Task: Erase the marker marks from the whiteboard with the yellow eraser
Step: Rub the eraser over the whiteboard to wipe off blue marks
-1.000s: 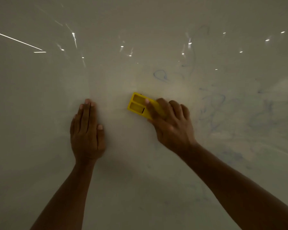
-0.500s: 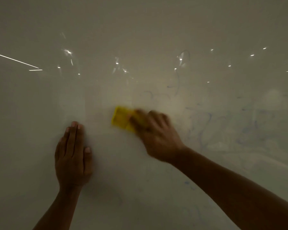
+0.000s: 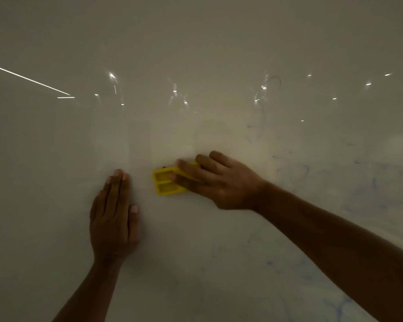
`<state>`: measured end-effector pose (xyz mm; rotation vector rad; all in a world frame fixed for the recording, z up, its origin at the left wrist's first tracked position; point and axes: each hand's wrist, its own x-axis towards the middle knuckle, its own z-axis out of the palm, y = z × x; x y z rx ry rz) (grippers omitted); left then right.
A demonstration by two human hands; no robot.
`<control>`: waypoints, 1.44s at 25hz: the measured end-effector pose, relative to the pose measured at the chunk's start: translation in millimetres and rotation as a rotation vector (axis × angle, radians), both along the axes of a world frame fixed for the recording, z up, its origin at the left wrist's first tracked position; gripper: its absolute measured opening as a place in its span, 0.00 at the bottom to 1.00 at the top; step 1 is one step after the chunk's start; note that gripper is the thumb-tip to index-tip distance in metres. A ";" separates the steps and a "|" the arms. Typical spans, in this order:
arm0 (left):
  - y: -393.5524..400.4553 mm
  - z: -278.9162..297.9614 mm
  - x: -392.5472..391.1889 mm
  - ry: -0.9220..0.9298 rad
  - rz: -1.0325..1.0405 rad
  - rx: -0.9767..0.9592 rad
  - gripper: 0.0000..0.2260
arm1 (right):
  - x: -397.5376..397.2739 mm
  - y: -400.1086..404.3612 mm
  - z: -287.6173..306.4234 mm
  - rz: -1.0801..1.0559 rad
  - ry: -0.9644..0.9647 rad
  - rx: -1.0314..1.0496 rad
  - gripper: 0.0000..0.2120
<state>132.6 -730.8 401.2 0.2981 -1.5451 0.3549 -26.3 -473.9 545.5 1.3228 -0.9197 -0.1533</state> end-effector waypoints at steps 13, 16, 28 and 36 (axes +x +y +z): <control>-1.9 0.2 1.6 -0.007 0.004 0.013 0.28 | 7.0 -11.6 72.7 -0.030 -0.300 -0.583 0.27; -0.1 2.5 1.3 -0.010 0.021 0.008 0.28 | 26.8 -39.2 66.9 -0.003 -0.330 -0.462 0.30; 0.0 1.5 0.8 -0.001 0.038 -0.008 0.28 | 19.5 -38.8 19.0 0.032 -0.049 0.093 0.31; 1.3 0.9 1.2 -0.009 0.055 0.014 0.28 | 9.7 -30.8 28.5 0.192 -0.265 -0.420 0.26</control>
